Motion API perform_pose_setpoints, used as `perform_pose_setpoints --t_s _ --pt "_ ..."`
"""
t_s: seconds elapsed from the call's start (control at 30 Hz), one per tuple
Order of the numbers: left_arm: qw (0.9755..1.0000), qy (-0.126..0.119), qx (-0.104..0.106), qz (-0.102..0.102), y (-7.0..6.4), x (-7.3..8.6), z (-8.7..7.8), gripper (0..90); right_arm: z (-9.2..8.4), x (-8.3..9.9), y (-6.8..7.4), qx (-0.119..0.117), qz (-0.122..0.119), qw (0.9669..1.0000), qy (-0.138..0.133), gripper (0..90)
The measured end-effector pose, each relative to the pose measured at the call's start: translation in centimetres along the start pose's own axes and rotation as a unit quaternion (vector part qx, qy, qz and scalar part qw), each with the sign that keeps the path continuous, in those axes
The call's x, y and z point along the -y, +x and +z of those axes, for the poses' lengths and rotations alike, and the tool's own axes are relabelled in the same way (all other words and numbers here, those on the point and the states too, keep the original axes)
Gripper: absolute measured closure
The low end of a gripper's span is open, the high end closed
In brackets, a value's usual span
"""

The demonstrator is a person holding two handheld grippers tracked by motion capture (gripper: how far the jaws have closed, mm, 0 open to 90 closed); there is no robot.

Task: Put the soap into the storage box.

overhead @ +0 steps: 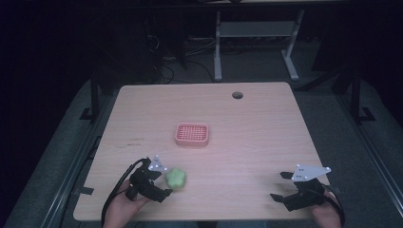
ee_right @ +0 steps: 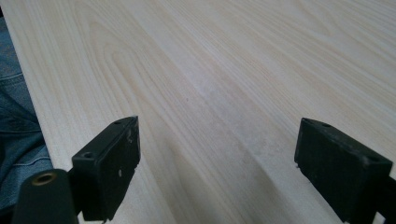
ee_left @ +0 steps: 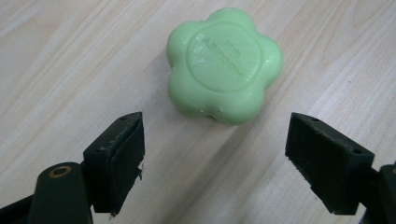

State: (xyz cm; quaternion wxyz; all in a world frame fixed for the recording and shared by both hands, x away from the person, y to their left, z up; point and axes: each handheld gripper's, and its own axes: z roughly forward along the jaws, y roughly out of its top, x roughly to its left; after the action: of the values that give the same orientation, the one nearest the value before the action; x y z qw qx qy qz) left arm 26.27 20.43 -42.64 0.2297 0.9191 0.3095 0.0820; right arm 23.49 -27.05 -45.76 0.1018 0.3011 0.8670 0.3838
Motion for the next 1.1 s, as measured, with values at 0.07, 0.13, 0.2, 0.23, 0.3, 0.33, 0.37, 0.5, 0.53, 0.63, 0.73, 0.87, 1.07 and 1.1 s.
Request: perform_pose_setpoints --t_s 0.07,0.13,0.2,0.23,0.3,0.33,0.37,0.5,0.53,0.63,0.73,0.87,1.07,1.1 --pt "1.0000 0.001 0.001 -0.003 0.0 -0.2 -0.1 19.9 0.0 0.0 0.0 0.000 0.000 1.0000 0.000 13.8" --pt "1.0000 0.002 -0.001 0.001 0.0 -0.5 -0.2 19.9 0.0 0.0 0.0 0.000 -0.004 1.0000 0.000 13.8" --pt "1.0000 0.005 0.002 0.006 0.0 -1.0 -0.2 19.8 0.0 0.0 0.0 -0.001 -0.003 1.0000 -0.001 13.8" --pt "0.9999 0.007 0.002 0.008 -0.1 -1.2 -0.1 19.8 0.0 0.0 0.0 -0.001 -0.004 1.0000 -0.001 13.8" --pt "0.9999 0.009 0.002 0.011 -0.1 -1.4 -0.1 19.7 0.0 0.0 0.0 -0.001 -0.004 1.0000 -0.001 13.8" --pt "0.9999 0.011 0.003 0.011 -0.1 -1.6 0.0 19.6 0.0 0.0 0.0 -0.001 -0.004 1.0000 -0.003 13.8" --pt "0.9998 0.013 0.002 0.014 -0.2 -1.9 0.1 19.6 0.0 0.0 0.0 -0.001 -0.004 1.0000 -0.003 13.8" --pt "0.9996 0.021 0.003 0.018 -0.2 -2.5 0.4 19.7 0.0 0.0 0.0 -0.002 -0.005 1.0000 -0.004 13.8" --pt "0.9996 0.022 0.005 0.016 -0.3 -2.7 0.4 19.7 0.0 0.0 0.0 -0.002 -0.005 1.0000 -0.004 13.8" --pt "0.9994 0.030 0.007 0.014 -0.3 -3.1 0.8 19.6 0.0 0.0 0.0 -0.002 -0.004 1.0000 -0.003 13.8" --pt "0.9993 0.034 0.007 0.015 -0.3 -3.3 1.1 19.6 0.0 0.0 0.0 -0.003 -0.005 1.0000 -0.003 13.8" --pt "0.9989 0.041 0.007 0.020 -0.5 -3.7 1.3 19.6 0.0 0.0 0.0 -0.003 -0.002 1.0000 -0.002 13.8" --pt "0.9986 0.050 0.004 0.018 -0.4 -4.2 1.8 19.6 0.0 0.0 0.0 -0.003 -0.003 1.0000 -0.003 13.8" --pt "0.9986 0.050 0.004 0.018 -0.4 -4.2 1.8 19.7 0.0 0.0 0.0 -0.004 -0.003 1.0000 -0.002 13.8"
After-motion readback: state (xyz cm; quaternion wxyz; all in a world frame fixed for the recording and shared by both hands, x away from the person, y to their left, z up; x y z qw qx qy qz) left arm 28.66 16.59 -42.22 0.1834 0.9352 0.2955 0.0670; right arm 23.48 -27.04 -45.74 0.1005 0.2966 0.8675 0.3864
